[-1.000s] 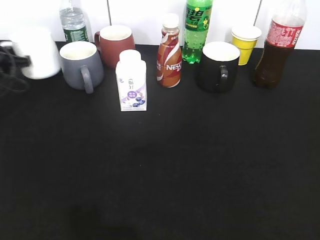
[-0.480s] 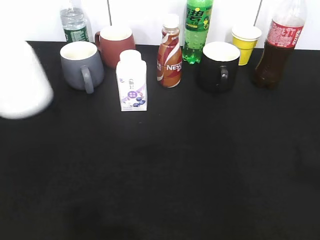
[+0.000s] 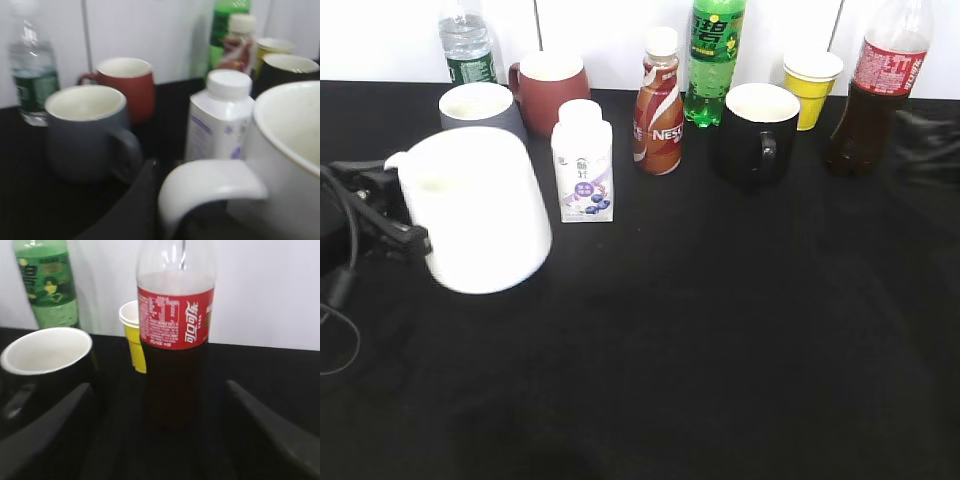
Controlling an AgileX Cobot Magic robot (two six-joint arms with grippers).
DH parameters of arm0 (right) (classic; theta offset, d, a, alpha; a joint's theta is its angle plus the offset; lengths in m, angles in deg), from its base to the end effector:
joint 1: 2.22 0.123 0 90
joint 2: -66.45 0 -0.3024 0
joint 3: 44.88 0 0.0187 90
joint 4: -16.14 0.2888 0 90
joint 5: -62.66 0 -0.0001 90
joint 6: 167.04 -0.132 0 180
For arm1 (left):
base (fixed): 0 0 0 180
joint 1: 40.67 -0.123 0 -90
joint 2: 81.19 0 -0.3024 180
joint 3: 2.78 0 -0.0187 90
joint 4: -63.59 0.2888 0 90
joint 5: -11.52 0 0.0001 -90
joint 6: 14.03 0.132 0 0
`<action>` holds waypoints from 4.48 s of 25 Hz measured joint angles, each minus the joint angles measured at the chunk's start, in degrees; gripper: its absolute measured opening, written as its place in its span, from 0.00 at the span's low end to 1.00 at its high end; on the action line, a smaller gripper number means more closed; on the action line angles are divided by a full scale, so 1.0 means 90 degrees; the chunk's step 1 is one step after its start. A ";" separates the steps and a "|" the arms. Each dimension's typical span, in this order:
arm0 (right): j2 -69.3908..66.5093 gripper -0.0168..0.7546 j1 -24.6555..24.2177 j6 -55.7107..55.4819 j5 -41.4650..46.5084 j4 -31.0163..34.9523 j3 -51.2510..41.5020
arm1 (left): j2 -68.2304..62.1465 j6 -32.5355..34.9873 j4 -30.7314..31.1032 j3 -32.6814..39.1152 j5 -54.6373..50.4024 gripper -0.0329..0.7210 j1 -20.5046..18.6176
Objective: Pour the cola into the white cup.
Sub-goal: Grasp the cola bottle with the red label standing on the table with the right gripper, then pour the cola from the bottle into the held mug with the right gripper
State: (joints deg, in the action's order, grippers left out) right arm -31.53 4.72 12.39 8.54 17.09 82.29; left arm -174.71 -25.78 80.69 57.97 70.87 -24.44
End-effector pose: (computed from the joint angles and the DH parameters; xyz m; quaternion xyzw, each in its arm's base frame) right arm 0.3280 0.0381 0.1640 -0.0334 0.7464 0.0417 0.6633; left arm 0.2670 -0.1125 0.1592 0.1707 0.7225 -0.2034 0.6384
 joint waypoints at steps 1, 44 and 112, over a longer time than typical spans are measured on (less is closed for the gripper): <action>-0.0398 0.80 0.0010 0.0020 -0.0446 0.0120 0.0124 | -0.0073 0.0000 0.0000 0.0000 0.0063 0.10 0.0000; -0.0565 0.54 0.2164 0.0935 -0.0584 -0.1714 0.1618 | -0.0134 0.0000 0.0922 0.0000 0.0415 0.10 0.0000; -0.0987 0.52 0.2425 0.7685 -0.0522 -0.1990 0.1775 | -0.0136 -0.0169 0.1389 -0.0377 0.0367 0.10 0.0437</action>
State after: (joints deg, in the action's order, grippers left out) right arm -40.41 26.54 81.55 3.84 -0.82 98.27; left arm -175.93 -27.30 93.18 54.58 74.17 -20.50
